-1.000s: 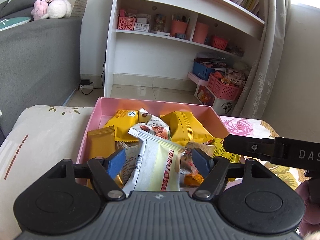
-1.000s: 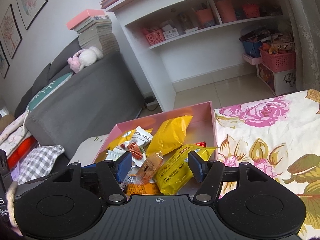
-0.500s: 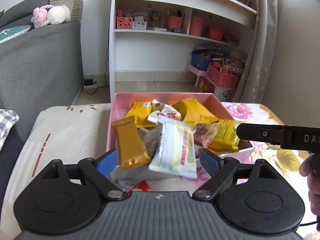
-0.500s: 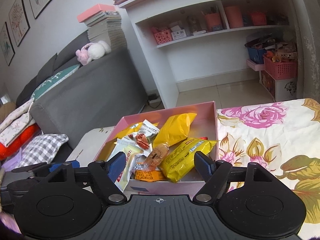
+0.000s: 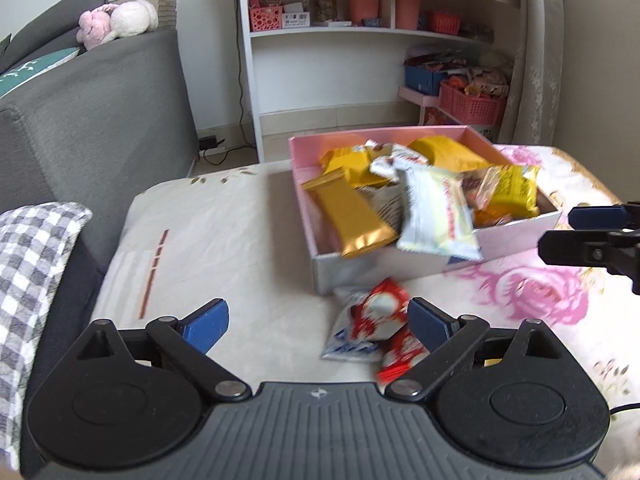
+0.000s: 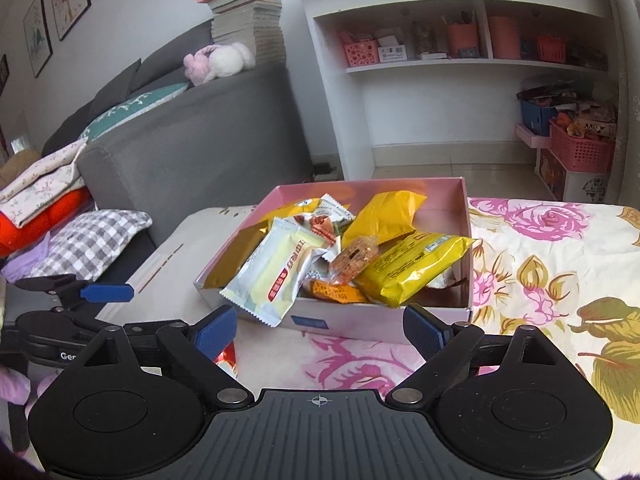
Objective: Organize snacks
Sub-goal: 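Move both open tools back over the red and blue-white candies, then grasp the blue-white candy with the left tool while the right grasps the red candy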
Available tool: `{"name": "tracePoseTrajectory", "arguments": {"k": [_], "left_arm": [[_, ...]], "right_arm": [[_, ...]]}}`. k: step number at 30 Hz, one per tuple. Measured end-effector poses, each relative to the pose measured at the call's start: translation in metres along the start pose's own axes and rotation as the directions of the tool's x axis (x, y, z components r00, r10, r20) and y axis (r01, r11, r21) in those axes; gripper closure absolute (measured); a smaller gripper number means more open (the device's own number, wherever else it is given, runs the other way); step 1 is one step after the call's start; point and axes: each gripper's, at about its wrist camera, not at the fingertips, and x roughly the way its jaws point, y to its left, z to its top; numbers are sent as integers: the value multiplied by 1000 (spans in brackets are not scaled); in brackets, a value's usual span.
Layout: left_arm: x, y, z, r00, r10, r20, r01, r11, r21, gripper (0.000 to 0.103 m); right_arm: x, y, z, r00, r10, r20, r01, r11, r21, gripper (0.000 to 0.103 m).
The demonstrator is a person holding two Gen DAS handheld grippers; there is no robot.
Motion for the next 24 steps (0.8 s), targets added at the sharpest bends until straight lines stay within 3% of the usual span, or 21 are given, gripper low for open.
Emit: {"name": "tracePoseTrajectory", "arguments": {"k": [8,16,18,20,24], "left_arm": [[4,28,-15,998,21,-60,-22,1000,-8,8],[16,37,-25,994,4,-108,-3,1000,12,8],[18,39,-26,993,0,-117,2,1000,17,8],[20,40,-27,992,-7,-124,9,1000,15,8],[23,38,-30,990,-17,-137,20,999,25,9]], "right_arm": [[29,33,-16,996,18,-86,-24,997,-69,11],[58,54,-24,990,42,-134,-47,998,-37,14],[63,56,-25,989,47,-139,-50,999,-15,19],[67,55,-25,988,54,-145,-53,999,9,32],[73,55,-26,985,84,-152,-79,996,33,47]]}}
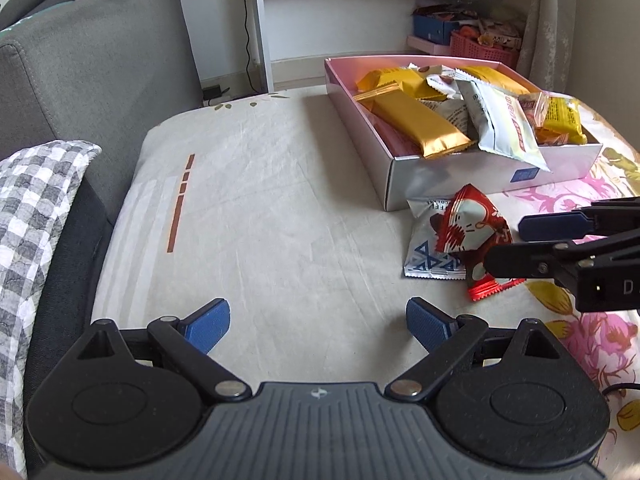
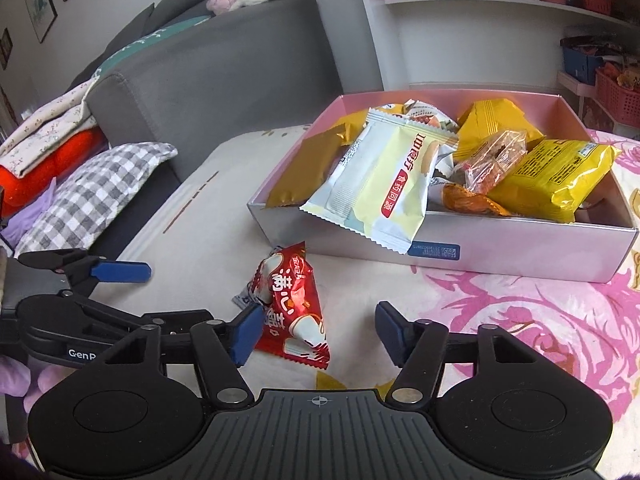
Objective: Organize snacks
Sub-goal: 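Grasp the blue-white candy with the left tool while the right grasps the red candy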
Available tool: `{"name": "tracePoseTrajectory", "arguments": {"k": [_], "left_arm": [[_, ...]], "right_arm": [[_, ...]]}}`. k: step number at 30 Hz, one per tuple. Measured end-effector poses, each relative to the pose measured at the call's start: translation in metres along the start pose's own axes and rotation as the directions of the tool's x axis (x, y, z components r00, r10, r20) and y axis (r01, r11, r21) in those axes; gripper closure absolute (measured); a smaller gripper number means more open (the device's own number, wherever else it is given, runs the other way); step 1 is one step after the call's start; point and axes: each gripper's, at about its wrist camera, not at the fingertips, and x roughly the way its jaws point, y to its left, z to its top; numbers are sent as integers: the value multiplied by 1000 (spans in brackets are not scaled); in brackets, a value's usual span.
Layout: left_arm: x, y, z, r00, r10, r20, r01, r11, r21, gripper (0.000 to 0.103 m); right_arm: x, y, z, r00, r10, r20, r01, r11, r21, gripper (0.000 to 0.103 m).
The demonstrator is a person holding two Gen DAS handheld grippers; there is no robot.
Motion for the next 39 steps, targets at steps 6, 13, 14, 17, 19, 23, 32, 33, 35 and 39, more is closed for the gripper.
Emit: {"name": "tracePoseTrajectory", "arguments": {"k": [6,13,14,17,19,23,32,33,35,39], "left_arm": [[2,-3,0,1000,-15,-2,15,1000,-1,9],[2,-9,2,999,-33,9,33,999,-2,13],[2,-10,2,999,-38,12,38,999,-3,15],[4,-14,5,998,-61,20,61,998,-10,20],[4,-17,7,996,-80,26,81,997,-18,23],[7,-26,14,992,-121,43,123,992,-28,29],[17,-41,25,988,-136,71,141,988,-68,50],[18,-42,26,988,-135,74,141,987,-73,52],[19,-44,28,988,-133,79,140,987,-81,60],[20,-48,30,988,-131,80,138,987,-85,69]], "right_arm": [[5,6,0,999,51,-14,-51,999,-13,72],[-5,1,4,999,47,-16,-47,999,-11,76],[-7,-1,4,999,48,-16,-48,999,-7,76],[-14,-10,4,999,39,-14,-38,999,7,76],[-17,-16,3,1000,22,-19,-22,1000,16,76],[-22,-30,1,999,-3,-36,5,999,35,76],[-31,-54,1,999,-33,-34,35,997,62,72],[-32,-55,1,999,-36,-30,38,997,63,72],[-32,-56,2,999,-37,-29,39,997,63,72],[-30,-56,3,999,-35,-29,36,998,54,70]]}}
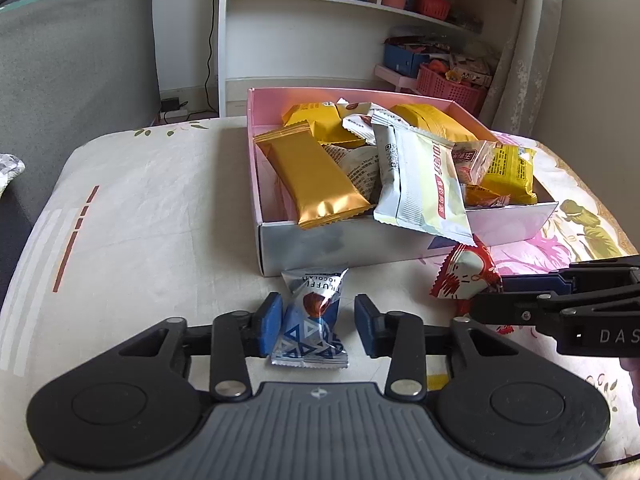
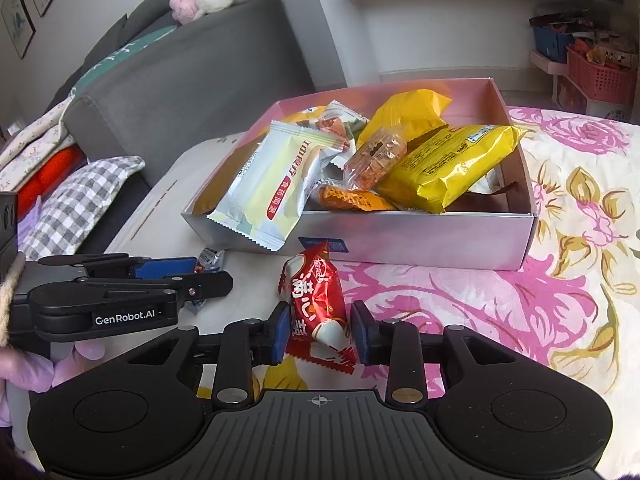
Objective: Organize snacks
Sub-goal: 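Grasp the blue-white candy with the left tool while the right grasps the red candy, then carry the blue-white and red candies over the box with both tools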
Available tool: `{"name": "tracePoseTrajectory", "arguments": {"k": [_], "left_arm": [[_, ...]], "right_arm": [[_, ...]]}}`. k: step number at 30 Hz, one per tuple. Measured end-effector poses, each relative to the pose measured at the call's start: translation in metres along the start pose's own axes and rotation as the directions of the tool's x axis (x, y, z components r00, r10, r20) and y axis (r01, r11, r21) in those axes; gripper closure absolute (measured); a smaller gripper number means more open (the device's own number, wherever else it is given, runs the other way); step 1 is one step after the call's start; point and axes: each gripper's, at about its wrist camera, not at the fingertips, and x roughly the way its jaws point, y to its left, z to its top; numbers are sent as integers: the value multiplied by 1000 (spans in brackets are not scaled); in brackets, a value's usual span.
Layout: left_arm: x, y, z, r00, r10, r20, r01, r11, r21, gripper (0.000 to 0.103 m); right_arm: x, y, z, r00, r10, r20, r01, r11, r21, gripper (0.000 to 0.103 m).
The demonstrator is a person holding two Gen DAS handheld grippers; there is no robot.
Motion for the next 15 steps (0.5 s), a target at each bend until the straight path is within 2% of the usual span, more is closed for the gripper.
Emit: {"name": "tracePoseTrajectory", "arguments": {"k": [2,5,15], "left_arm": [[0,-1,0,1000,4,0,-4,1000,1,75],[0,-2,0,1000,8,-2,-8,1000,-2,79],[-2,-5,4,1000,21,-23,-21,1000,-5,82]], "right_arm": [[1,2,0,1000,2,0,-2,1000,-7,64],[3,4,0,1000,-2,4,2,1000,-23,58],[7,4,0,1000,-26,15,27,999,-45,58]]}}
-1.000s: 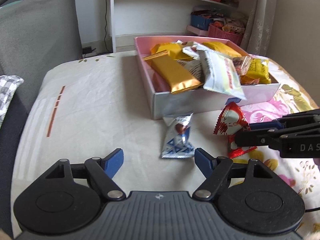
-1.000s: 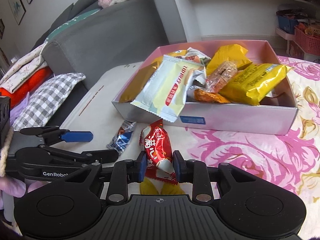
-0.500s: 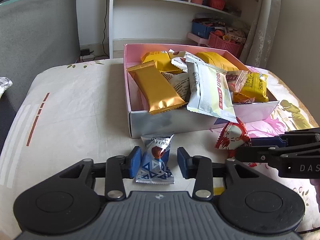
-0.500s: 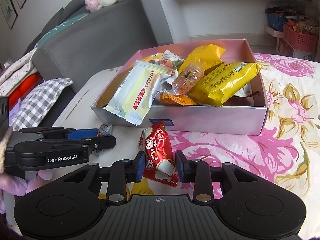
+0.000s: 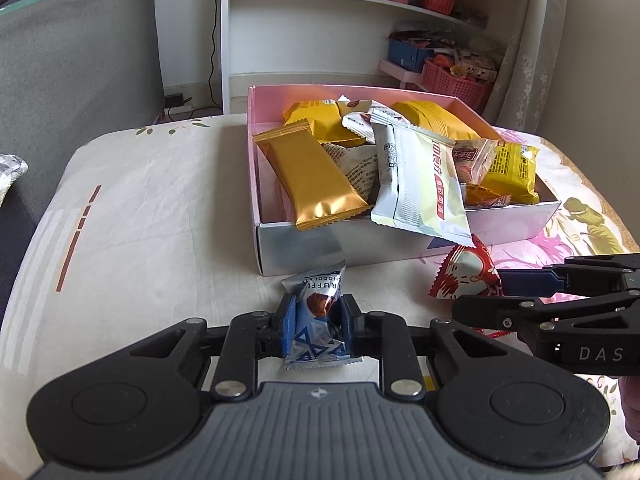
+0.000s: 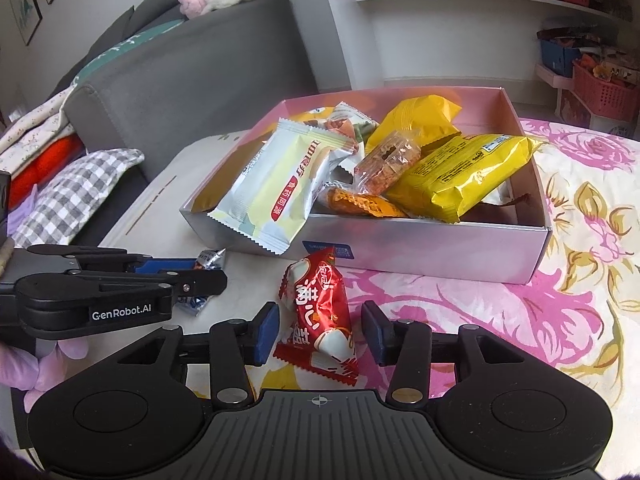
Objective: Organize snacks
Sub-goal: 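Carry the blue-white and red candies over the box with both tools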
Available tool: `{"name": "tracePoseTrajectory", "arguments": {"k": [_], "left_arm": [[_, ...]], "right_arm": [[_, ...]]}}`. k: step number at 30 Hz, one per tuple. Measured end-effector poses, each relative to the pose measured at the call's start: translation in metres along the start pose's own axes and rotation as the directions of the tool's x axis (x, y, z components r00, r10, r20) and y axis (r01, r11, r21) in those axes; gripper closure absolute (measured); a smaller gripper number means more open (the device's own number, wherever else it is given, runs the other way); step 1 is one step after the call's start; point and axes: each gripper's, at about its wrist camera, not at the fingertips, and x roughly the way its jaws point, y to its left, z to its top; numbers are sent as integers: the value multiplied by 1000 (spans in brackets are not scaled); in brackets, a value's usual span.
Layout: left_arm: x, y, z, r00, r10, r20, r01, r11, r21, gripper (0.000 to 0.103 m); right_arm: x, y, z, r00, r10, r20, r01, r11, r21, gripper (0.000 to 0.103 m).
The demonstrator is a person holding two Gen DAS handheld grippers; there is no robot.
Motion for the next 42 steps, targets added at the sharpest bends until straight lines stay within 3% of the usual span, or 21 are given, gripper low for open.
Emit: {"name": "tracePoseTrajectory", "arguments": {"k": [1,4,8,18,27,42], "left_arm": [[0,0,0,1000,2,-2,-2,1000,-2,83],[-1,0,1,1000,8,-11,-8,1000,-11,84],[-4,1,2,1000,6,-17,-6,1000,-25,85],[-20,1,4,1000,-21,-5,21,999,-41,86],[-44,0,8,997,-54,54,57,996,-70,86],[-38,-38,27,990,-74,122,83,994,-69,86]], "right_arm": [[0,0,0,1000,-1,-2,1,1000,-2,59],[-1,-2,1,1000,4,-3,-4,1000,-6,74],[-6,-4,3,1000,10,5,-10,1000,0,76],[-29,-8,5,1000,24,16,-25,1000,16,76],[-56,-18,11,997,20,76,-23,999,34,76],[-69,-53,37,983,-5,186,-31,981,190,76]]}}
